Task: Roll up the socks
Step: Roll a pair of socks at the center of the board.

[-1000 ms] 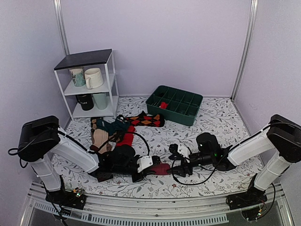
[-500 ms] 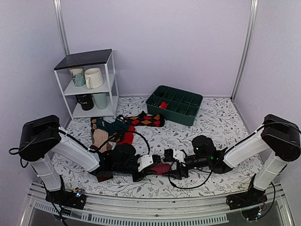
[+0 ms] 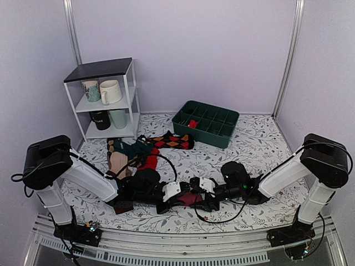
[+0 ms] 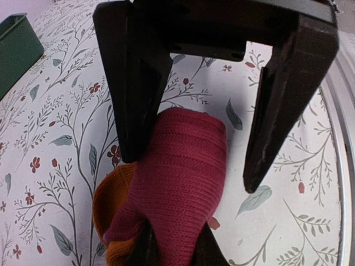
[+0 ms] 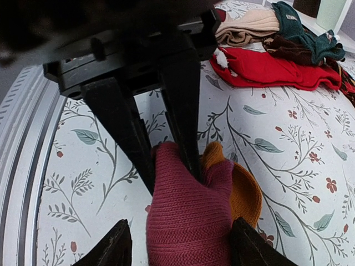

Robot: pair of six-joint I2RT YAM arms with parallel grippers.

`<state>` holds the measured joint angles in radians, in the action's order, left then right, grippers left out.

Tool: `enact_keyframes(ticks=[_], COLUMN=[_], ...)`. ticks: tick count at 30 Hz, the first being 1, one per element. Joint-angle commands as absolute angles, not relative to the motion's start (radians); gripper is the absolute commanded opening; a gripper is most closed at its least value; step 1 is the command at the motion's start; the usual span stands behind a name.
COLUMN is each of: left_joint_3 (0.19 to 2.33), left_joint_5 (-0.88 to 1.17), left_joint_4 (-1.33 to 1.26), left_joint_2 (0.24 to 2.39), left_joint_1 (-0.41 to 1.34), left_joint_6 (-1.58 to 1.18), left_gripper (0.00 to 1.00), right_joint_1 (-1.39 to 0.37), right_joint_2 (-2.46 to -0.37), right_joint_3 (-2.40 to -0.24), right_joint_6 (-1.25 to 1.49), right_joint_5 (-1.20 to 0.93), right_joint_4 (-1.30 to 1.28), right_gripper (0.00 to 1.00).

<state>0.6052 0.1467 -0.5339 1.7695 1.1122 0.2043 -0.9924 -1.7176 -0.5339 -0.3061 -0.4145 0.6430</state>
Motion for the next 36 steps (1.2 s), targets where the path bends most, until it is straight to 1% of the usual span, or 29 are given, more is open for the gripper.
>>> enact_keyframes(ticks=[1,3,9,10,11,13,14,17,19,20,21,22,23,25,27,31,36], left_joint_3=[0.570,0.569,0.565,0.559,0.552,0.526,0.504,0.430,0.397,0.385,0.374,0.366,0.361,0.363,0.362,0.368,0.382], left_joint_5=[0.193,0.194,0.183,0.173,0.159,0.111,0.078,-0.003,-0.007,-0.007,-0.019,-0.026,-0.037,-0.044,-0.050,-0.086,-0.096], left_joint_4=[-0.307,-0.307,-0.322,-0.333,-0.353,-0.402,-0.439,-0.576,-0.638,-0.657,-0.673,-0.685,-0.687,-0.675,-0.688,-0.704,-0.711], left_joint_2=[1.841,1.841,1.829,1.821,1.808,1.763,1.721,1.618,1.565,1.552,1.547,1.547,1.552,1.568,1.583,1.617,1.645], left_joint_1=[1.114,1.115,1.115,1.115,1.116,1.127,1.139,1.181,1.184,1.184,1.184,1.183,1.182,1.183,1.184,1.184,1.186], left_joint_6=[0.176,0.176,0.176,0.176,0.179,0.204,0.226,0.312,0.351,0.368,0.388,0.407,0.425,0.459,0.476,0.498,0.500], left_gripper=[0.00,0.00,0.00,0.00,0.02,0.36,0.40,0.40,0.41,0.45,0.54,0.60,0.60,0.51,0.48,0.52,0.53], right_joint_1=[-1.013,-1.014,-1.015,-1.015,-1.014,-1.014,-1.014,-1.010,-1.002,-0.998,-0.994,-0.990,-0.987,-0.982,-0.980,-0.976,-0.978], right_joint_2=[-1.774,-1.781,-1.827,-1.836,-1.845,-1.866,-1.876,-1.907,-1.931,-1.949,-1.960,-1.971,-1.979,-1.993,-2.001,-2.004,-2.000], right_joint_3=[-0.558,-0.564,-0.598,-0.606,-0.617,-0.643,-0.656,-0.698,-0.732,-0.758,-0.776,-0.793,-0.814,-0.850,-0.877,-0.918,-0.967], right_joint_6=[-0.285,-0.279,-0.242,-0.235,-0.221,-0.202,-0.197,-0.172,-0.162,-0.159,-0.150,-0.147,-0.145,-0.139,-0.135,-0.123,-0.110], right_joint_5=[-0.378,-0.371,-0.340,-0.341,-0.338,-0.343,-0.353,-0.402,-0.444,-0.456,-0.468,-0.475,-0.477,-0.480,-0.483,-0.485,-0.497], right_joint_4=[0.550,0.525,0.440,0.423,0.407,0.363,0.329,0.253,0.197,0.168,0.137,0.108,0.071,0.010,-0.037,-0.130,-0.247], right_gripper=[0.56,0.47,0.28,0.25,0.23,0.22,0.22,0.22,0.22,0.22,0.22,0.22,0.21,0.21,0.21,0.21,0.21])
